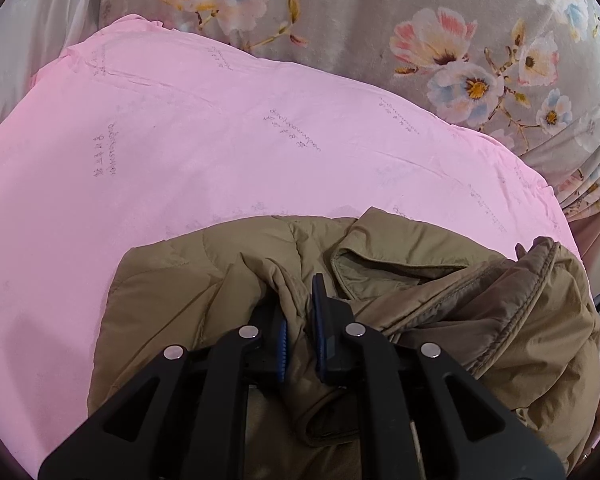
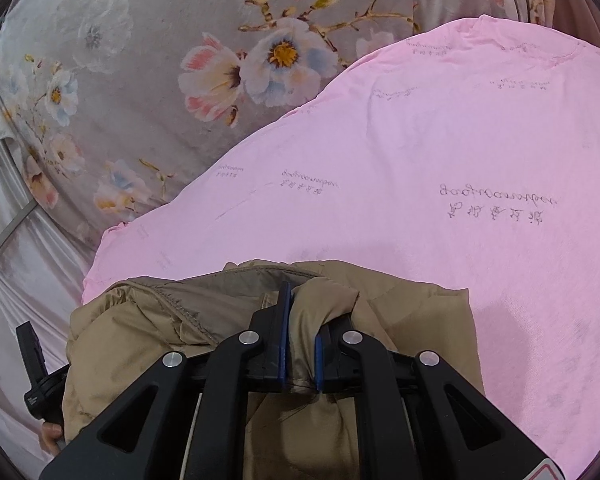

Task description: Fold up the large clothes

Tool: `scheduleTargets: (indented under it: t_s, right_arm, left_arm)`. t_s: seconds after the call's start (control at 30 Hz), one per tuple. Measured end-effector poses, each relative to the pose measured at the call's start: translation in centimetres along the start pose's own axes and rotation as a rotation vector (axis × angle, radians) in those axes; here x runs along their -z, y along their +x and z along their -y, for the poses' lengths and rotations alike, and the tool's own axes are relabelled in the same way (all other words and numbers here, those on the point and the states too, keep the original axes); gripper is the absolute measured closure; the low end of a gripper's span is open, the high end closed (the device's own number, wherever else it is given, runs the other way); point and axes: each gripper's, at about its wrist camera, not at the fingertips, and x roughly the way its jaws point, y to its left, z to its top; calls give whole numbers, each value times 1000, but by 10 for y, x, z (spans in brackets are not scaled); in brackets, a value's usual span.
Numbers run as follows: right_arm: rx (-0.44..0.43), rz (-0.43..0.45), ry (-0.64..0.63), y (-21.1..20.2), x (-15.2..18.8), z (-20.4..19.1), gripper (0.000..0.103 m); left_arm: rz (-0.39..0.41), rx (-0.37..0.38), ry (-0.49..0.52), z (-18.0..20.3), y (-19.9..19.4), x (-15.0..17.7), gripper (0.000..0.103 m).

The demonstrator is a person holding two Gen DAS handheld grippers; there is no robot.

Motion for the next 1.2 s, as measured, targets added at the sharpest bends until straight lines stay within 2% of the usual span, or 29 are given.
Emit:
scheduleTargets:
  t_s: [0.23, 0.27, 0.3, 0.33, 0.37, 0.4, 0.43, 0.5, 0.6, 0.63, 0.73, 0.83, 0.87, 0.93, 1.03, 1.1, 1.17, 1.2]
  right_arm:
    - [-71, 78, 11, -24, -2, 0, 92]
    - [-79, 91, 8, -32, -2, -1, 90]
    - [-88, 112, 4, -42, -1, -3, 86]
    - [-91, 138, 3, -52, 0, -4, 73]
    - [-81, 191, 5, -68, 1, -4, 47]
    - [-73, 232, 4, -80, 1, -4, 39]
    - [-70, 257, -7, -92, 1, -5, 36]
    - [-15, 257, -54, -104, -2, -12, 36]
    - [94, 183, -158, -92, -10, -25, 35]
    - [119, 145, -189, -83, -12, -28, 35]
    - [169, 54, -276, -51, -22, -39, 35]
    - [224, -8, -323, -23, -31, -40, 35]
    - [228, -28, -324, -14, -34, -38, 35]
    - [222, -73, -310, 2, -39, -33, 35]
    - [184, -134, -264, 21, -44, -26, 35]
    - [165, -161, -251, 30, -45, -24, 39]
    - [157, -178, -263, 35, -42, -26, 56]
    - [155, -178, -271, 35, -41, -27, 60]
  left_arm:
    - [19, 33, -17, -2, -10, 0, 86]
    - [32, 42, -22, -3, -19, 0, 80]
    - [58, 38, -25, -5, -31, 0, 66]
    - [87, 29, -26, -7, -42, 1, 55]
    - [123, 22, -24, -9, -56, 1, 34]
    - [152, 15, -20, -11, -67, 1, 27]
    - [173, 11, -9, -13, -77, 1, 27]
    - [179, 4, 19, -17, -91, -3, 27]
    - [151, 14, 62, -15, -93, -9, 27]
    - [133, 3, 99, -10, -88, -13, 27]
    - [70, 15, 209, 4, -62, -18, 18]
    - [-3, 48, 230, 3, -33, -24, 17]
    - [-32, 83, 231, 2, -25, -27, 17]
    - [-37, 130, 264, 4, -23, -29, 18]
    - [15, 186, 367, 10, -39, -26, 18]
    - [50, 228, 408, 12, -49, -23, 17]
    - [58, 273, 441, 12, -56, -19, 17]
    - [61, 290, 458, 14, -58, -17, 17]
